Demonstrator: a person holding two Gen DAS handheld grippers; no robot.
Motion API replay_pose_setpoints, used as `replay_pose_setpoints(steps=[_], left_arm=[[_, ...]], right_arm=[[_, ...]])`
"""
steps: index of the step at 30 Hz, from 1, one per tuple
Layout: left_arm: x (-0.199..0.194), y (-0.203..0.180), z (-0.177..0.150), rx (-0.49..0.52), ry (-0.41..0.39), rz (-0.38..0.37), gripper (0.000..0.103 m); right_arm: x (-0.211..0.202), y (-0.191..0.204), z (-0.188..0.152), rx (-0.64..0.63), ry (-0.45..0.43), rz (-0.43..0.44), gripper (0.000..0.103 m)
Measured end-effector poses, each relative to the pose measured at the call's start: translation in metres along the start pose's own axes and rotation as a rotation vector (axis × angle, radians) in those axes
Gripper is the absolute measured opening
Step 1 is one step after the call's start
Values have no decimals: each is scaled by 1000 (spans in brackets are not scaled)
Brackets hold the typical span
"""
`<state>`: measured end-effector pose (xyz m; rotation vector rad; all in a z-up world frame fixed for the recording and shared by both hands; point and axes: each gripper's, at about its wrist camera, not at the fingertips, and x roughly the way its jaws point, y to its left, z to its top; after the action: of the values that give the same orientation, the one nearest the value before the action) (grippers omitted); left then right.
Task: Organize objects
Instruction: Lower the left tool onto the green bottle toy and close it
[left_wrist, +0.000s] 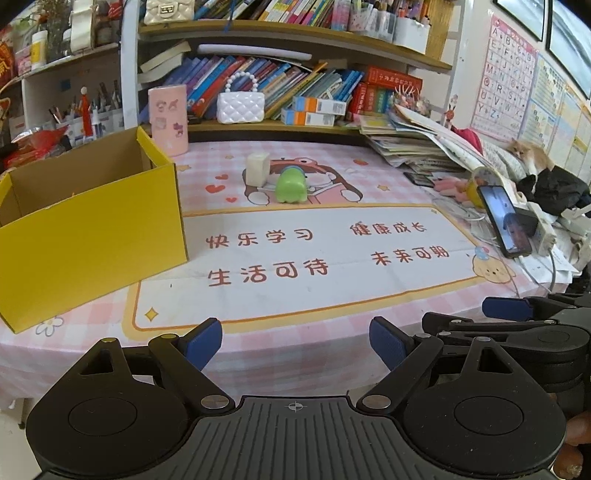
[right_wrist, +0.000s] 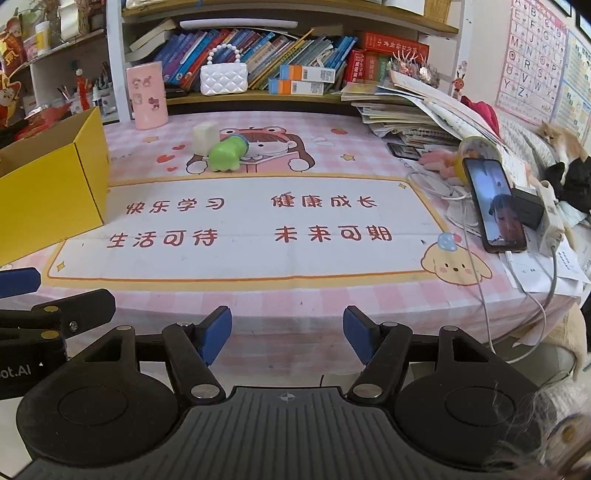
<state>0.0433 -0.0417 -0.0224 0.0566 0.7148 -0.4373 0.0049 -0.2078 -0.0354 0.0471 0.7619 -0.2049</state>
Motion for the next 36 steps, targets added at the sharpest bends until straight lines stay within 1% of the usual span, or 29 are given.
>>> replay_pose_setpoints(steps=[9,14,17,21,26,34,36], left_arm=[[22,-8,19,-20,-1,21,89],[39,-13,37,-45,-9,41,89],[52,-17,50,-60,-23,57,89],[72,-22,68,-77,-63,92,89],[99,-27,92,-119,-89,134,89],[142,-35,123,-126,-61,168,88],[153,-34,128,-137,-56,173,85]], right_arm=[[22,-15,19,-13,-3,31,65],[38,-25,39,-23,-13,57,65],[52,-32,55,-29,-18,76,65],[72,-45,82,-32,-38,96,65],[101,-62,115,-32,-64,122,65],[139,-87,154,-16,-76,172,65],[145,-92,163,-13,-82,183,65]])
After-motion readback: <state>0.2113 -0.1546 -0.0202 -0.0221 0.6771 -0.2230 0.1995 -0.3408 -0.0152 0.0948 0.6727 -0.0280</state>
